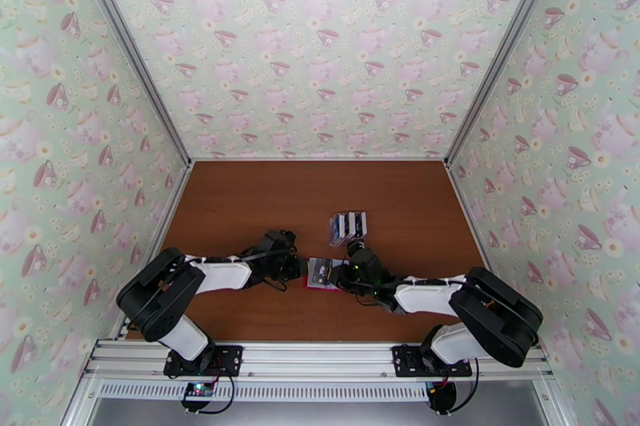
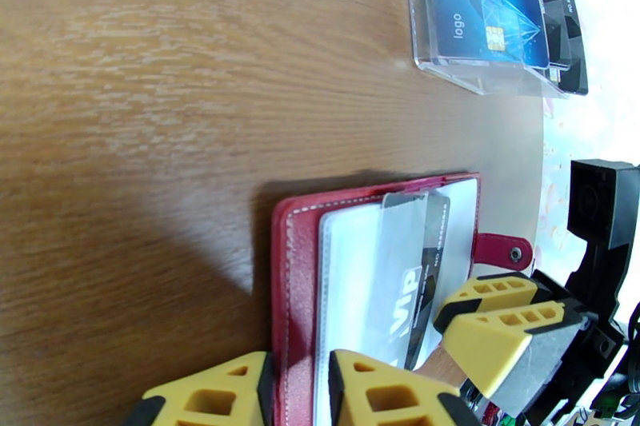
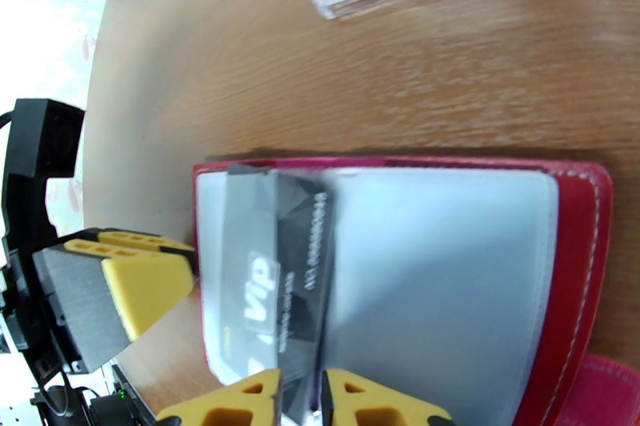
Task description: Put the credit cards into the card holder
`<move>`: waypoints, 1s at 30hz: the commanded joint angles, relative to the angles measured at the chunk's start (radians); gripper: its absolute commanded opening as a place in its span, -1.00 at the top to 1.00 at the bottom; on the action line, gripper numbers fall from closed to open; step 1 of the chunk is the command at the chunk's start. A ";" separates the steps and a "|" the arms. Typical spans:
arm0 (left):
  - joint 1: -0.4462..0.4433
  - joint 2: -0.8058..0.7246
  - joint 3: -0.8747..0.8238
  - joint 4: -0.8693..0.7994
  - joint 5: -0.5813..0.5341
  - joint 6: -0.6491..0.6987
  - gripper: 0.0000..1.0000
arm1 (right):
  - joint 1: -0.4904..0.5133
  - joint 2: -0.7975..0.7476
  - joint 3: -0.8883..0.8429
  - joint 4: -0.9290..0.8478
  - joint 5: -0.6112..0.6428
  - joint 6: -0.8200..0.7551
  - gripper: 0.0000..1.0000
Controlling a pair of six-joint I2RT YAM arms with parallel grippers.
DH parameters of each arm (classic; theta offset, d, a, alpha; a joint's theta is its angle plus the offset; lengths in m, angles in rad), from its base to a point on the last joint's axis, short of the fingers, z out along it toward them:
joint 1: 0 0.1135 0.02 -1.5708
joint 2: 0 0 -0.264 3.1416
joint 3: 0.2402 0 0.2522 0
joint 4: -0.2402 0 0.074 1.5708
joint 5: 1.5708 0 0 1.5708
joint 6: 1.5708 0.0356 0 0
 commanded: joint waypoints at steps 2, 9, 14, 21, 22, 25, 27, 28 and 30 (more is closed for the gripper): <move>-0.022 0.103 -0.001 -0.064 -0.077 0.056 0.48 | -0.010 0.050 -0.023 0.074 -0.035 0.019 0.55; -0.022 0.120 0.023 -0.147 -0.130 0.093 0.58 | -0.016 0.094 -0.025 0.131 -0.055 0.030 0.65; -0.021 0.142 0.030 -0.178 -0.168 0.107 0.77 | -0.034 0.073 -0.055 0.150 -0.065 0.030 0.76; -0.021 0.195 0.046 -0.201 -0.181 0.118 0.87 | -0.049 0.088 -0.071 0.207 -0.116 0.019 0.85; -0.021 0.197 0.045 -0.203 -0.184 0.119 0.88 | -0.051 0.090 -0.073 0.209 -0.120 0.018 0.87; -0.021 0.195 0.050 -0.222 -0.199 0.121 0.89 | -0.059 0.087 -0.079 0.208 -0.139 0.008 0.91; -0.021 0.198 0.051 -0.232 -0.206 0.123 0.89 | -0.063 0.084 -0.079 0.198 -0.150 -0.004 0.92; -0.020 0.200 0.054 -0.236 -0.208 0.124 0.89 | -0.064 0.083 -0.080 0.192 -0.156 -0.009 0.93; -0.019 0.207 0.054 -0.238 -0.210 0.124 0.90 | -0.066 0.085 -0.081 0.184 -0.162 -0.016 0.94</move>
